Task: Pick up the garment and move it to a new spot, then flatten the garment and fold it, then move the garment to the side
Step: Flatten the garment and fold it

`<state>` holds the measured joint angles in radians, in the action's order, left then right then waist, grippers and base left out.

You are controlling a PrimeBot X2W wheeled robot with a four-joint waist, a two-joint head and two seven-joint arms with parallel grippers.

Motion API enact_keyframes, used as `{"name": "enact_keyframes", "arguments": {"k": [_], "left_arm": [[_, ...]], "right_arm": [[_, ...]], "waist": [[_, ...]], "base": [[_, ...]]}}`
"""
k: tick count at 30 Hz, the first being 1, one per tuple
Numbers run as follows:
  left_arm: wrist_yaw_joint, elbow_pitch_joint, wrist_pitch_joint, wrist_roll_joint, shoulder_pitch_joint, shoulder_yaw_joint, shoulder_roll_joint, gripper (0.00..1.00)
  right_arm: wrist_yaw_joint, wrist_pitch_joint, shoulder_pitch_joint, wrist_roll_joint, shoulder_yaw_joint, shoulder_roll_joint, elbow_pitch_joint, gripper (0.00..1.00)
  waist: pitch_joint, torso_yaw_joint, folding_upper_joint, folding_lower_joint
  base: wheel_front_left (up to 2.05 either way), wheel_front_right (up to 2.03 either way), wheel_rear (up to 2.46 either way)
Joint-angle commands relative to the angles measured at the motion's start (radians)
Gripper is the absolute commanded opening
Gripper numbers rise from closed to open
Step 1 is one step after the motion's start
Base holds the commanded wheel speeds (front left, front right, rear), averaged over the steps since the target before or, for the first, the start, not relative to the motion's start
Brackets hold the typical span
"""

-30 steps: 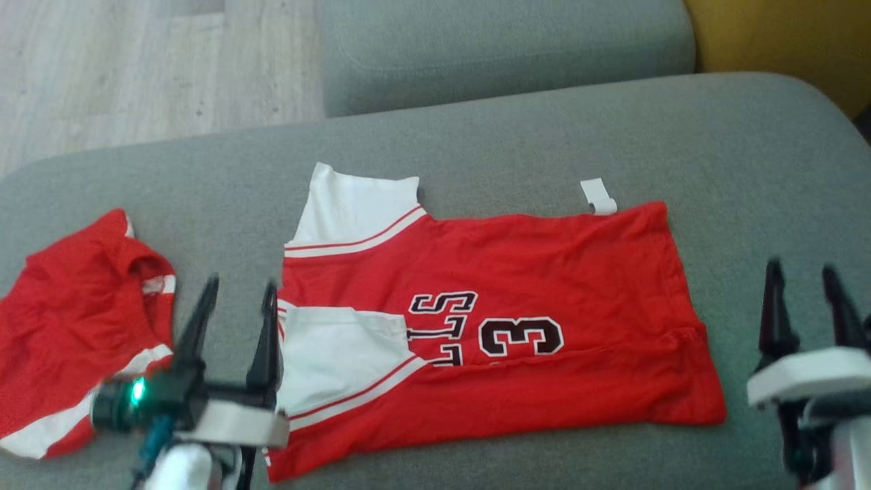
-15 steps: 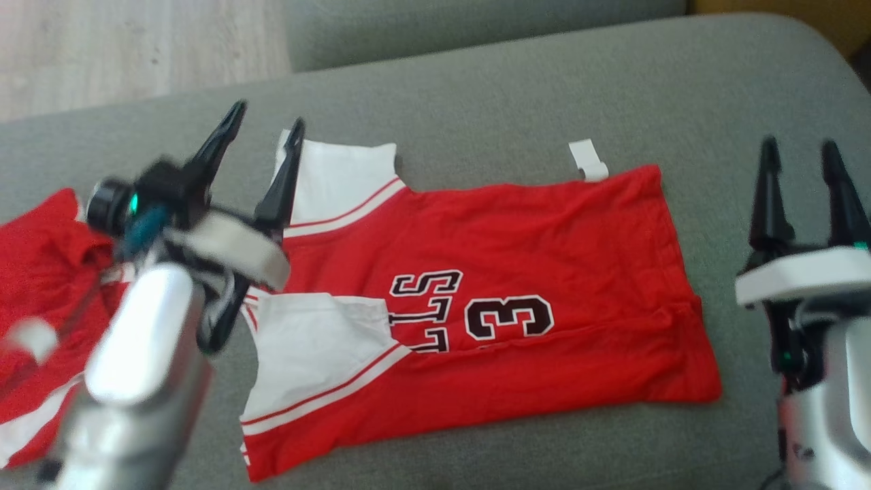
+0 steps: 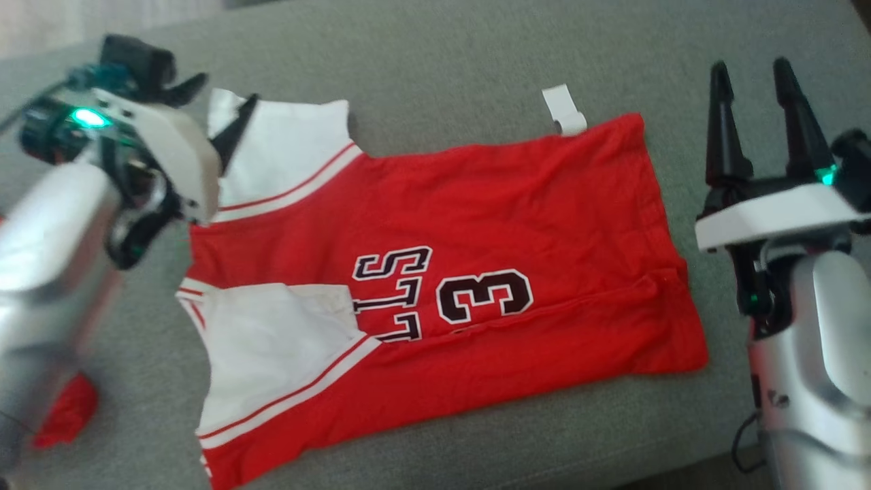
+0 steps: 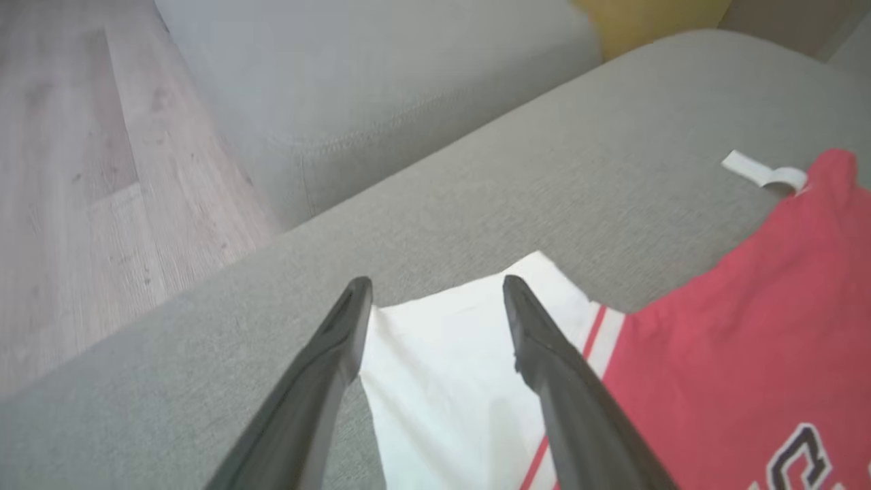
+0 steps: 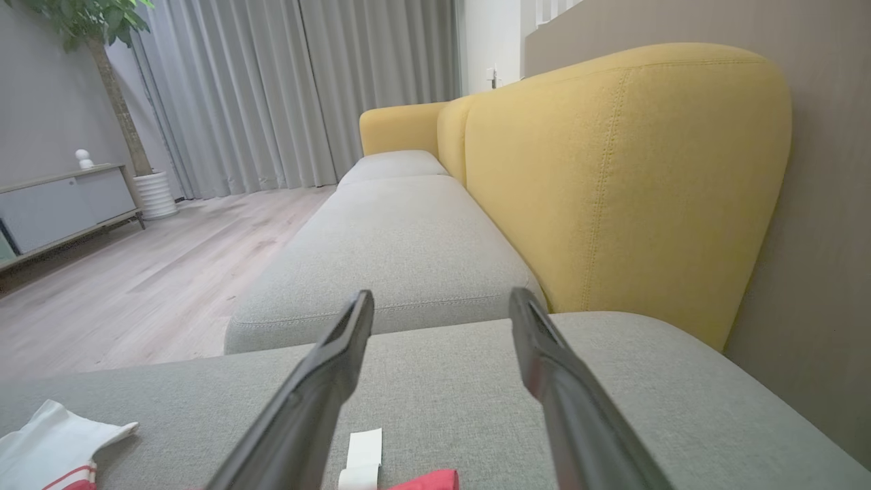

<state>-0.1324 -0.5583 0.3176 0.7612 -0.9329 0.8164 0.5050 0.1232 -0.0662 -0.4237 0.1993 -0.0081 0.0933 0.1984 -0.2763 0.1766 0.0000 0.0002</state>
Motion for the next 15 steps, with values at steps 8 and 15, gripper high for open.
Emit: {"name": "enact_keyframes", "arguments": {"k": [8,15], "left_arm": [[0.002,-0.131,0.043,0.011,-0.207,0.095,0.122,1.0],[0.002,-0.252,0.089,0.063,-0.268,0.147,0.12,1.0]], "right_arm": [[0.008,-0.023,-0.084,0.019,0.078,0.008,-0.029,1.0],[0.008,-0.032,-0.109,0.03,0.107,0.004,-0.034,1.0]], "waist": [[-0.104,0.061,0.0,-0.0002],[-0.138,0.088,0.0,-0.0002]], "base": [[0.0,0.0,0.0],[0.0,0.0,0.0]]}}
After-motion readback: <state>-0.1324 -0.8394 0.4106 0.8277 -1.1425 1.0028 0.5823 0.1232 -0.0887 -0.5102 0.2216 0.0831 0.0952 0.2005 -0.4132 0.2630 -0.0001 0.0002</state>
